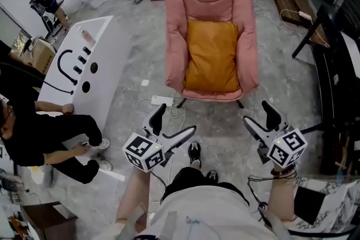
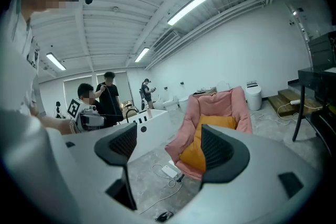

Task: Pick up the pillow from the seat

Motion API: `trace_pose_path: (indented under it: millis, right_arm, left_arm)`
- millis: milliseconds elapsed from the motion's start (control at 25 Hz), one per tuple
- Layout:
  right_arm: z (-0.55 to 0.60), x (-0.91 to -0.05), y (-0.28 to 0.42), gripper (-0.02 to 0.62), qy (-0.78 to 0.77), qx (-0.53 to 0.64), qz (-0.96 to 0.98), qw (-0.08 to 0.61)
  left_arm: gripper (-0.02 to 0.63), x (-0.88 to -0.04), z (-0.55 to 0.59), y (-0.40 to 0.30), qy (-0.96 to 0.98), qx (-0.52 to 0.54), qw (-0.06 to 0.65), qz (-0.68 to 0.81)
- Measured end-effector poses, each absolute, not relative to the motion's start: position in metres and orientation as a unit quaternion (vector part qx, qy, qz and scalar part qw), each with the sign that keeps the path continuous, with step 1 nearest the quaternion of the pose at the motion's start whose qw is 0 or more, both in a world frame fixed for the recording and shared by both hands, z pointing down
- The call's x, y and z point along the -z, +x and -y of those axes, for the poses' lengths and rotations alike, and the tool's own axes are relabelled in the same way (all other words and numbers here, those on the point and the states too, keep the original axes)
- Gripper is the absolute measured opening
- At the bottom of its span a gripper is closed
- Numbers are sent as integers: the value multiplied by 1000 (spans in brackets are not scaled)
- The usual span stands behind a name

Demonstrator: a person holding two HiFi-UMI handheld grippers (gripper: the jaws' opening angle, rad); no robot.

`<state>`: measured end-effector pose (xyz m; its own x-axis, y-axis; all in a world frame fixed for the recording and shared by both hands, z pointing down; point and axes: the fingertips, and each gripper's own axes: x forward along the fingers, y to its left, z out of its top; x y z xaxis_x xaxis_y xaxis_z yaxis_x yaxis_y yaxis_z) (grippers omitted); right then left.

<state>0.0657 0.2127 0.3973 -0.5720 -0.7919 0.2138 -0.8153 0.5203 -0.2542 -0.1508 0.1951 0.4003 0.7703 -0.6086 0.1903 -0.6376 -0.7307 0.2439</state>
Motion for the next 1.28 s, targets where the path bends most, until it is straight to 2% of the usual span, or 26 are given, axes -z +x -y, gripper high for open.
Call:
trace_pose_path:
  millis: [480, 800, 960, 1120, 1280]
  right_arm:
    - [-109, -410, 53, 370, 489, -194, 850, 31]
    - [-68, -422, 35, 370, 504, -197, 839, 57]
    - [-52, -424, 43, 370, 511, -202, 834, 53]
    - [-25, -423, 55, 370, 513, -204, 833, 45]
    - [7, -432, 65, 370, 504, -208, 838, 40]
  left_arm:
    - [523, -410, -81, -161, 944, -75, 146, 286]
    - [523, -421, -26, -179, 946, -79, 156, 274]
    - [523, -427, -10, -171, 948, -83, 166, 259]
    - [523, -431, 9, -160, 950, -125, 125, 256]
    - [523, -431, 36, -154, 947, -115, 135, 269]
